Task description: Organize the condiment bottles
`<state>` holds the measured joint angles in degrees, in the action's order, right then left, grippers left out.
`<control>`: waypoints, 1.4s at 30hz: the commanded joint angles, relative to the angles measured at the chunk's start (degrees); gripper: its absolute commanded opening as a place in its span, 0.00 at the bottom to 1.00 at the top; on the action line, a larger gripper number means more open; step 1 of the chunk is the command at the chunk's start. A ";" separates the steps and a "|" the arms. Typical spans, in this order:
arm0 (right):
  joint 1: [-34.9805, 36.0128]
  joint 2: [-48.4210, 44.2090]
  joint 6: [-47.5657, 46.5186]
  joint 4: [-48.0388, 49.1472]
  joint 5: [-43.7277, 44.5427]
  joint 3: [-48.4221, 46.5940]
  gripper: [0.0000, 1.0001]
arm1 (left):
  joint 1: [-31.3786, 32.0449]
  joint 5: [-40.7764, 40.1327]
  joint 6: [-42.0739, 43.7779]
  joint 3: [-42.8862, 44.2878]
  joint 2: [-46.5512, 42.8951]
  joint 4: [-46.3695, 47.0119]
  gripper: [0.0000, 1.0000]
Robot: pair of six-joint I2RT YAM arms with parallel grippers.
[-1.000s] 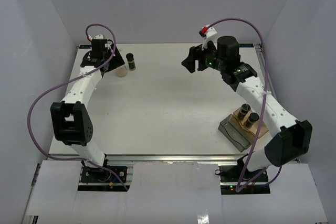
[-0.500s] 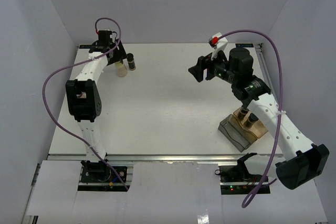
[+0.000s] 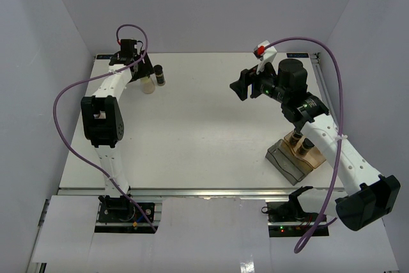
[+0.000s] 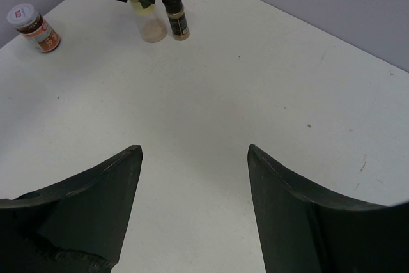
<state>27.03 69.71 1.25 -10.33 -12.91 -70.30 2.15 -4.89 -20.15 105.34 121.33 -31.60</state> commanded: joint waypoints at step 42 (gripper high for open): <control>-0.04 -5.76 5.40 0.42 -0.67 5.63 0.73 | 22.35 -7.95 -1.80 -29.56 -28.38 -5.86 0.00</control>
<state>27.03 66.82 3.76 -10.46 -12.41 -67.73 14.90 -11.12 -19.81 79.27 101.22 -37.13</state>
